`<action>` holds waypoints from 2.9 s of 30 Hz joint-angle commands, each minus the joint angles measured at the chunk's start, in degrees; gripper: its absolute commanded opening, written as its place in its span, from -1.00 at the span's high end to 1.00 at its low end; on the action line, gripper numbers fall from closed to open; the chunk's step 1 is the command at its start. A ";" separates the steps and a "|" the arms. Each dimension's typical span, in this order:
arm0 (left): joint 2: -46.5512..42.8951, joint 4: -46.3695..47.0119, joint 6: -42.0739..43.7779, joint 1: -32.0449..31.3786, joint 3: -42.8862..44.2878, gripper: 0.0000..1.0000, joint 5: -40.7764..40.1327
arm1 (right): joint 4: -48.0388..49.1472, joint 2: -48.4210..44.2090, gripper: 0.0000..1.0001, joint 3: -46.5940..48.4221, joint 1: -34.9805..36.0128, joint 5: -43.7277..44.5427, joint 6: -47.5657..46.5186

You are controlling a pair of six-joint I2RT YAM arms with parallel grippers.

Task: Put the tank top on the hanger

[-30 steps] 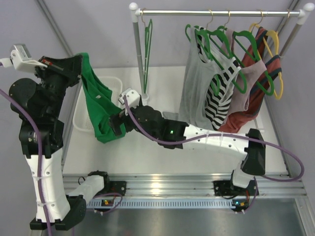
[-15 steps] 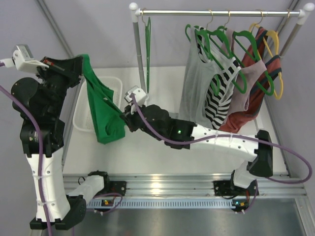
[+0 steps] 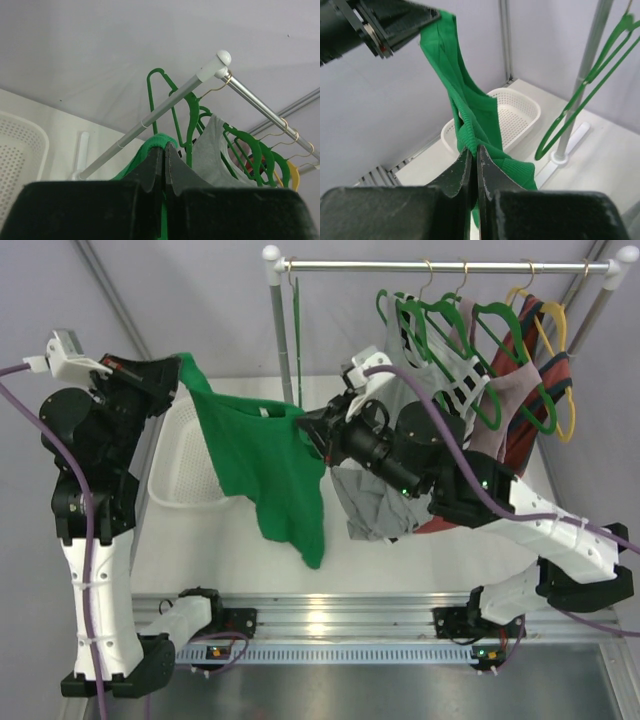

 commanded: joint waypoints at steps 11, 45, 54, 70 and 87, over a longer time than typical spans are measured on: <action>-7.49 7.03 -6.65 0.10 -18.18 1.00 5.64 | -14.99 -2.85 1.00 1.42 -4.81 -3.02 1.49; -7.33 20.93 -9.56 -27.85 -65.60 -0.11 -6.57 | -6.91 -10.51 0.94 -57.75 -17.55 -13.39 23.48; -9.34 14.07 -6.74 -27.85 -60.32 -0.17 -7.01 | -7.88 -12.09 0.45 -56.79 -17.73 -15.76 23.56; -12.07 4.84 -2.96 -27.77 -52.15 -0.18 -9.65 | -19.92 -17.98 -0.70 -35.29 -18.25 -11.11 21.28; -11.90 3.34 -1.46 -27.77 -49.16 -0.18 -8.95 | -22.65 19.33 -0.90 30.90 -24.58 -4.69 4.85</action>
